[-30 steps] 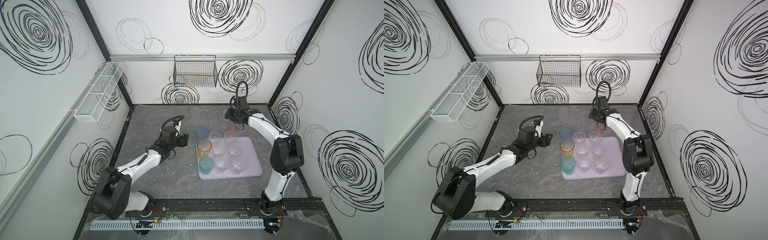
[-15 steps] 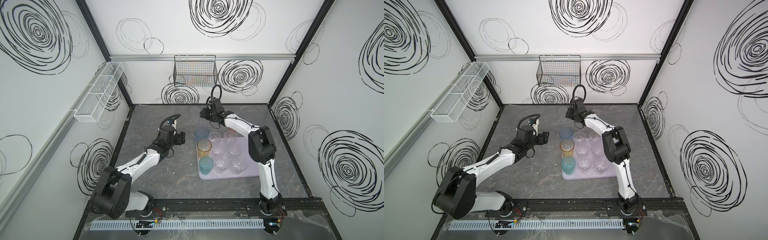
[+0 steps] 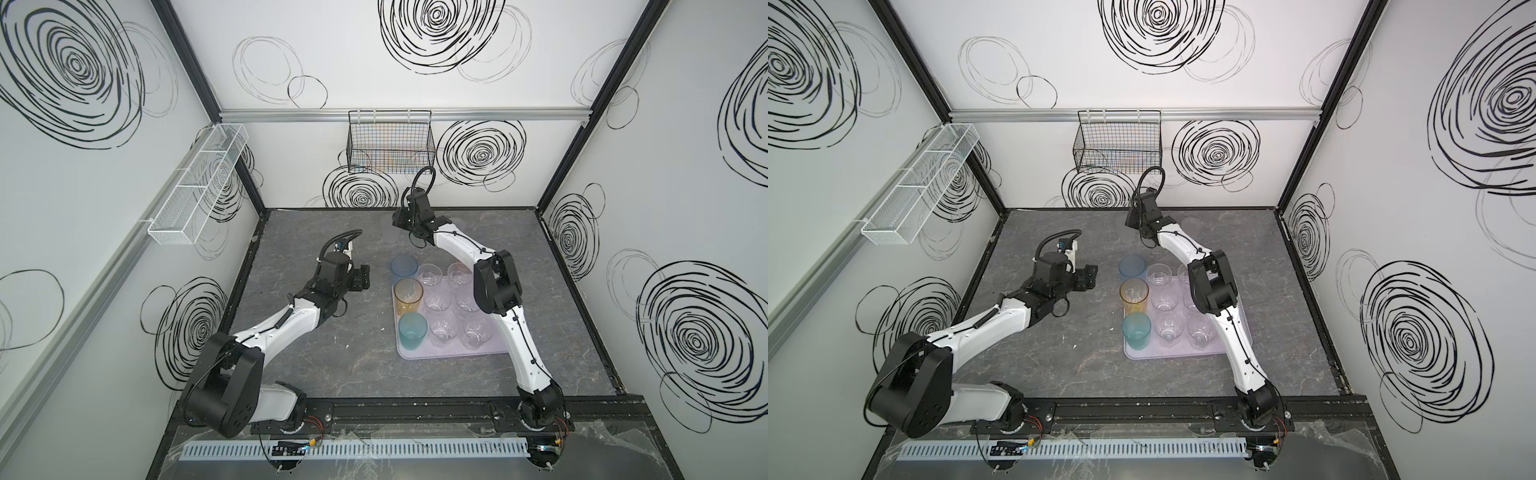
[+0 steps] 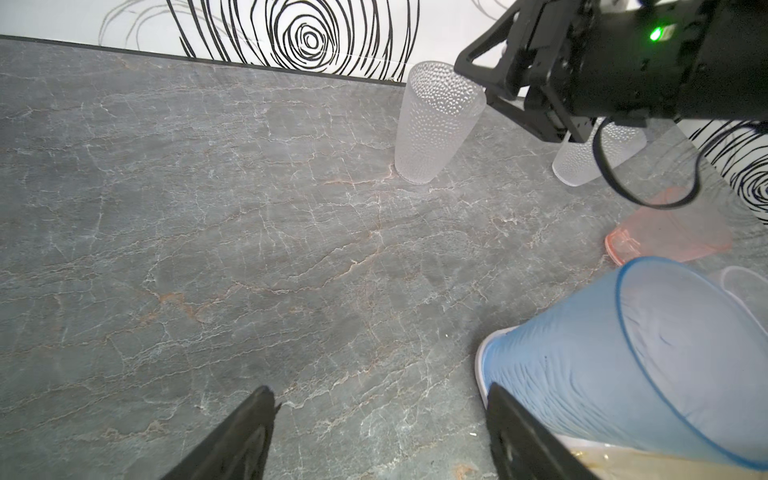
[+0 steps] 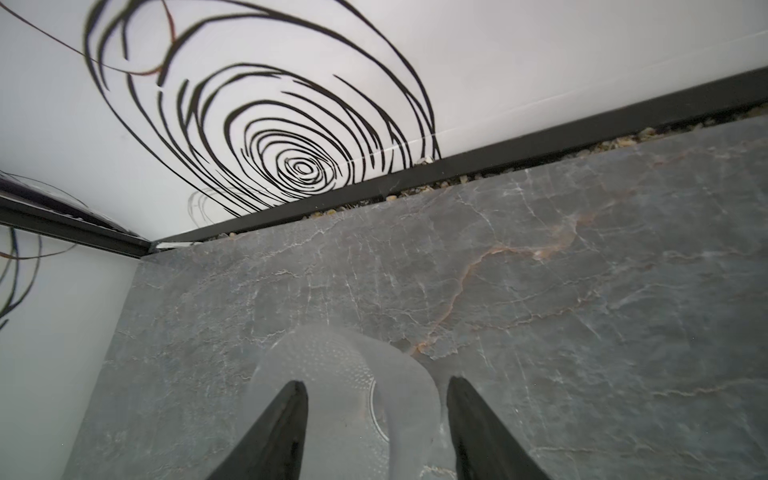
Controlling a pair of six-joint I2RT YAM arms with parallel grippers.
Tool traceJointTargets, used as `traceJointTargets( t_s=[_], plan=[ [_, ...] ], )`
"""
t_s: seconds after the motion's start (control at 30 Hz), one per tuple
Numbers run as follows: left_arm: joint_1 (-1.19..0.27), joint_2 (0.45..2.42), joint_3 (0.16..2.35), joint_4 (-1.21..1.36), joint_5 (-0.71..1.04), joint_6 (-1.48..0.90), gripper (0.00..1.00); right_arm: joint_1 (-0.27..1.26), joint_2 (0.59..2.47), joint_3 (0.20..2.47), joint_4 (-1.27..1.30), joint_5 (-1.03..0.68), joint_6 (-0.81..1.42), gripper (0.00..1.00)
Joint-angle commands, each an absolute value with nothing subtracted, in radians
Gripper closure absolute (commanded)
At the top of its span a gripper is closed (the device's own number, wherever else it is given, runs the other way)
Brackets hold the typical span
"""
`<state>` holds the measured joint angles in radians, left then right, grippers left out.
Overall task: Place the glasses into the tray
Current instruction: 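Close the right gripper on the frosted glass and lift it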
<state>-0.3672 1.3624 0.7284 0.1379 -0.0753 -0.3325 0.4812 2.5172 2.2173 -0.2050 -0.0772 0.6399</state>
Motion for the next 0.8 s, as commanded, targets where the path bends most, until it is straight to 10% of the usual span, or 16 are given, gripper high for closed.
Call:
traceJointTargets(
  t_s=[0.0, 0.43, 0.77],
  plan=[
    [-0.364, 1.368, 0.721, 0.182, -0.084, -0.324, 0.17, 0.480, 2.545, 2.284, -0.258, -0.043, 0.601, 0.50],
    [-0.363, 1.372, 0.726, 0.178, -0.082, -0.328, 0.17, 0.478, 2.510, 2.272, -0.315, -0.016, 0.556, 0.90],
    [-0.365, 1.358, 0.721, 0.174, -0.107, -0.332, 0.17, 0.492, 2.334, 2.208, -0.317, -0.039, 0.545, 1.00]
  ],
)
